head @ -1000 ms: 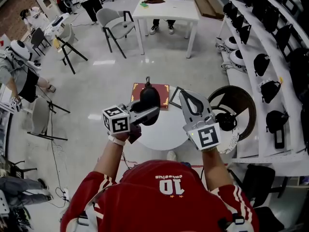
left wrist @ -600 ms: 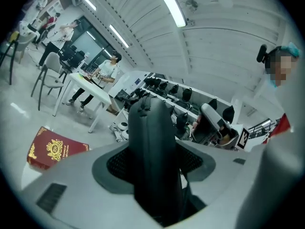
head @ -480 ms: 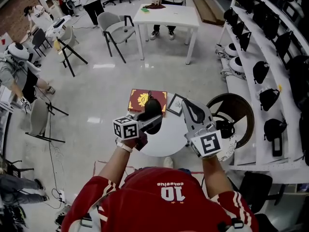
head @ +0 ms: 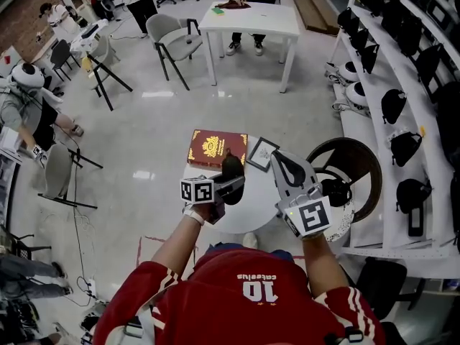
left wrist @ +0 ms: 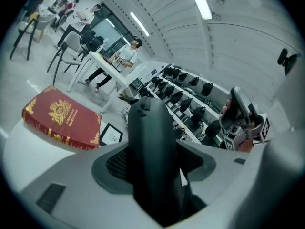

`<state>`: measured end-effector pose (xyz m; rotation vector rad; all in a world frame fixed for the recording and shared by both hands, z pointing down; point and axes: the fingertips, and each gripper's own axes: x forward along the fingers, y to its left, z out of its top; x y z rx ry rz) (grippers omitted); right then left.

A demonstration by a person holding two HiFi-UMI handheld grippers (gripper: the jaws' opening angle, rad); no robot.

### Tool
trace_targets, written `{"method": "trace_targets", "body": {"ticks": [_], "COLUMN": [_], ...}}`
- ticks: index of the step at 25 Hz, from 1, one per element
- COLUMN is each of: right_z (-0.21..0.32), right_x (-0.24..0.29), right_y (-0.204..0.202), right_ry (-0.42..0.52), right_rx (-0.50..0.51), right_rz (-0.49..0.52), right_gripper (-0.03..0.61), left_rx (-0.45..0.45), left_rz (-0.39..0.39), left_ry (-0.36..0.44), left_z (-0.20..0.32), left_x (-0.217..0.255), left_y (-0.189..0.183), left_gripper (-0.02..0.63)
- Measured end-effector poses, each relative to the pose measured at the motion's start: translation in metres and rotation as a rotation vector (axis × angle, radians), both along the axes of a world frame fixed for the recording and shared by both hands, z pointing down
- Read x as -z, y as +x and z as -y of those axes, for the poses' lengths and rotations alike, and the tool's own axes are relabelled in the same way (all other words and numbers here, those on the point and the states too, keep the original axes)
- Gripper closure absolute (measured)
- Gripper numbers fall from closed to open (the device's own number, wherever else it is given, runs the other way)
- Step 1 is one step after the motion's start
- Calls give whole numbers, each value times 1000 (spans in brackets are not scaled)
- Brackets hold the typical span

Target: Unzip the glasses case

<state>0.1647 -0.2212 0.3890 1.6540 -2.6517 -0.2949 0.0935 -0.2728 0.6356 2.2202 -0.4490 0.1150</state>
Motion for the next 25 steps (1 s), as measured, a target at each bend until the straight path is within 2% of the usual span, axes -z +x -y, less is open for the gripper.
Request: {"method": "trace_targets", "body": {"ticks": [3, 9, 16, 19, 25], "right_z": [1, 6, 10, 13, 17], "right_x": [-11, -31, -53, -59, -77], "right_y": [6, 10, 12, 15, 21], "right_ry": [-17, -65, -110, -122, -161], "right_rx": [7, 23, 33, 33, 31], "right_rz": [-2, -18, -22, -28, -37], "right_gripper": [561, 561, 561, 561, 561], "left_rx": [-14, 3, 45, 76, 82], "left_rz": [2, 58, 166, 159, 180], "left_ry": [-79, -171, -272, -320, -347], "left_z": [1, 5, 0, 5, 8], "left_x": [-35, -95, -169, -188, -210], "left_y": [7, 6, -7, -14, -18], "left_gripper": [345, 345, 351, 359, 362]}}
